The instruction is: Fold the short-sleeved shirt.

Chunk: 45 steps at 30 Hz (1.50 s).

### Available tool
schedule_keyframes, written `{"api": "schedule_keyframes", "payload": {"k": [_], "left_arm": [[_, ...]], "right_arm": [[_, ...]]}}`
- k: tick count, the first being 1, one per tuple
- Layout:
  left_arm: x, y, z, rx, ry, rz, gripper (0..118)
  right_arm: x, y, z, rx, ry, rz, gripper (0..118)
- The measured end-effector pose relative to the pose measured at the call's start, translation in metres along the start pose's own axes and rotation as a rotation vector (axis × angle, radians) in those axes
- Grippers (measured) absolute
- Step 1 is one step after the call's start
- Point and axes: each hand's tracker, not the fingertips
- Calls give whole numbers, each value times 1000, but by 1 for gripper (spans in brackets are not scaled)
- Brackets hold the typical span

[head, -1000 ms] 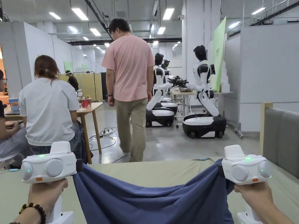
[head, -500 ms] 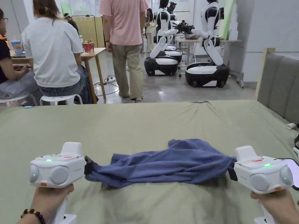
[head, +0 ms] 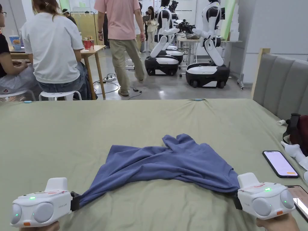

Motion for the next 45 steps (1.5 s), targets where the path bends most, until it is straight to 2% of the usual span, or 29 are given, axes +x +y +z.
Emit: {"api": "schedule_keyframes", "payload": {"k": [3,4,5,6,7,8,9,12,13,14,15,16,17,18,23,24,26,27,28,31,33,34,37,39,40,41,45], "left_arm": [[4,1,-1,1,3,4,2],[6,3,-2,0,5,4,5],[7,4,-2,1,6,1,12],[8,8,-3,3,9,-6,29],[10,10,-2,13,16,-11,69],[12,14,-2,34,36,-20,99],[10,16,-3,44,49,-23,118],[10,29,2,83,16,-15,110],[10,31,5,73,13,-11,95],[11,34,7,65,13,-10,72],[10,35,9,75,9,-10,36],[10,36,11,85,12,-18,0],[9,36,10,92,31,-30,0],[7,35,11,92,62,-36,0],[-6,30,10,78,41,6,0],[-7,29,10,74,48,7,8],[-15,24,-1,15,52,-7,69],[-16,20,-3,2,82,-18,90],[-17,17,-3,7,89,-25,99],[-23,7,-9,1,88,-25,83],[-23,0,-12,-39,78,-11,83],[-23,-3,-14,-45,73,-12,77],[-20,-11,-18,-54,32,-17,39],[-14,-11,-22,-68,46,-37,35],[-13,-10,-23,-69,48,-50,15],[-8,-7,-19,-70,43,-52,2],[-2,7,-11,-32,19,-77,2]], "right_arm": [[-1,0,1,-9,4,0,10],[-1,0,2,-11,8,-7,14],[1,1,4,-12,18,-18,27],[3,1,8,-6,27,-44,51],[3,3,9,6,35,-66,91],[6,5,14,35,55,-88,114],[7,7,19,56,57,-95,118],[4,20,44,113,73,-95,111],[3,23,47,125,62,-97,99],[3,26,51,149,52,-99,77],[2,32,49,169,49,-90,47],[1,35,49,178,38,-86,8],[-1,37,50,179,25,-80,0],[-2,37,50,181,22,-85,0],[-7,42,48,164,76,-135,0],[-9,42,47,163,79,-135,0],[-13,41,44,154,85,-123,0],[-13,42,45,151,89,-118,0],[-14,42,44,150,92,-118,0],[-18,42,48,151,104,-120,0],[-21,42,46,144,109,-119,0],[-22,42,45,142,108,-116,0],[-20,42,38,131,104,-111,0],[-18,42,34,116,105,-119,0],[-17,42,32,113,106,-123,0],[-17,43,30,111,107,-126,0],[-12,51,21,106,114,-139,0]]}}
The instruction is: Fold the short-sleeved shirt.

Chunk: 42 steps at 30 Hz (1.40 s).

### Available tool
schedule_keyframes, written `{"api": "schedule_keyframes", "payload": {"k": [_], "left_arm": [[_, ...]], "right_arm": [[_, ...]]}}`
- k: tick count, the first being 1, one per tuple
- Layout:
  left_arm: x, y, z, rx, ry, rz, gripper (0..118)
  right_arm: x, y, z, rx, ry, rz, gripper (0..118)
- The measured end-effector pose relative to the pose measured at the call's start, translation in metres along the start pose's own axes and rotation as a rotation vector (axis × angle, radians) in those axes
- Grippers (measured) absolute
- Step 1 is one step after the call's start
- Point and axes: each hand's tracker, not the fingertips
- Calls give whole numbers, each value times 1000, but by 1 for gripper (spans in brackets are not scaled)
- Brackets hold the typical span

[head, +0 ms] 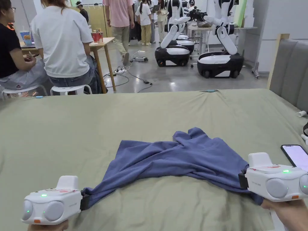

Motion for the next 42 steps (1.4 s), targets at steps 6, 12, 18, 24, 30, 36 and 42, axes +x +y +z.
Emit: {"api": "schedule_keyframes", "payload": {"k": [6,12,18,24,30,36,42], "left_arm": [[4,55,1,81,-21,24,2],[19,98,-16,115,-26,-16,2],[24,116,-57,79,-32,-45,2],[8,123,-93,70,-51,-46,2],[-1,120,-105,68,-52,-34,2],[4,121,-101,61,-45,-43,2],[3,133,-80,91,-44,-41,2]], "right_arm": [[11,52,-36,15,13,23,0],[21,129,-108,-14,73,33,27],[11,179,-195,-108,67,95,90],[1,187,-260,-208,18,193,68],[4,165,-291,-264,33,198,45],[-16,170,-266,-233,20,345,3],[-7,196,-203,-96,53,232,3]]}}
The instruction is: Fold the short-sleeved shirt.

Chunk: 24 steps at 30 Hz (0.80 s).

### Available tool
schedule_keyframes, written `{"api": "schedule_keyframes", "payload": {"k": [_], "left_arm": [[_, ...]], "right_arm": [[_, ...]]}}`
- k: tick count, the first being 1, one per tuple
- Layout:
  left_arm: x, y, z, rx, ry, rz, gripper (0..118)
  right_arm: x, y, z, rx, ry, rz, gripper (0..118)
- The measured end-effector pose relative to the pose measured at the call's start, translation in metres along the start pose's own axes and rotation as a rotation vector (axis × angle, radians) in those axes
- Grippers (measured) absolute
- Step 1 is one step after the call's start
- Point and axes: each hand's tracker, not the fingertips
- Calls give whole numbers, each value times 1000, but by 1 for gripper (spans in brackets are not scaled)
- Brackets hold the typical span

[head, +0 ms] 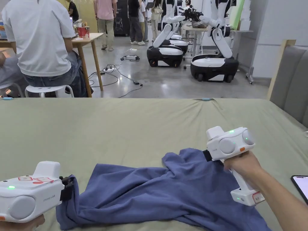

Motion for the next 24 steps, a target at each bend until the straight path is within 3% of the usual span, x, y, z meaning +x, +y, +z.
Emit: {"api": "schedule_keyframes", "payload": {"k": [4,11,17,20,24], "left_arm": [[2,23,18,48,8,-3,2],[13,103,51,174,8,20,2],[21,192,71,279,22,14,2],[26,239,82,336,60,-56,2],[16,299,95,412,89,-21,2]], "right_arm": [[16,16,58,104,-7,-39,3],[39,48,155,264,-148,-37,3],[64,92,190,362,-266,-30,3],[75,118,212,403,-319,-40,3],[97,163,223,476,-361,-52,3]]}}
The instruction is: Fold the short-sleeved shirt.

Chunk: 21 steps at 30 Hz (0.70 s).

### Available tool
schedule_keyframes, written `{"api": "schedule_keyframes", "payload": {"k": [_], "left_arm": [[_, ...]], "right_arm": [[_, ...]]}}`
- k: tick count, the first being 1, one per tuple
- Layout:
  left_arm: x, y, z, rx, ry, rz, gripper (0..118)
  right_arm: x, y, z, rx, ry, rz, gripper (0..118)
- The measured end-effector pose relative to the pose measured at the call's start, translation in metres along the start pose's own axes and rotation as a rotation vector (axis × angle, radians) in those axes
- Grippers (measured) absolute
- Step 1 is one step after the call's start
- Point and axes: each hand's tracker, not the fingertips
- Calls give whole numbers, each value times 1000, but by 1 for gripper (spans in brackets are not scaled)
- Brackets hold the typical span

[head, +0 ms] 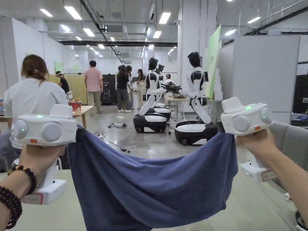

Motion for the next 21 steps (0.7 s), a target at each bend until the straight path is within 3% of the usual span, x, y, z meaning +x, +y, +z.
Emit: {"api": "schedule_keyframes", "payload": {"k": [4,11,17,21], "left_arm": [[-15,42,-20,14,88,30,2],[-36,82,-45,35,118,53,2],[-39,90,-55,76,129,50,2],[-36,71,-63,65,109,34,2]], "right_arm": [[17,43,-21,10,-34,-136,3],[32,101,-35,91,-41,-246,3],[21,102,-33,112,-52,-195,3],[12,77,-51,72,-25,-225,3]]}}
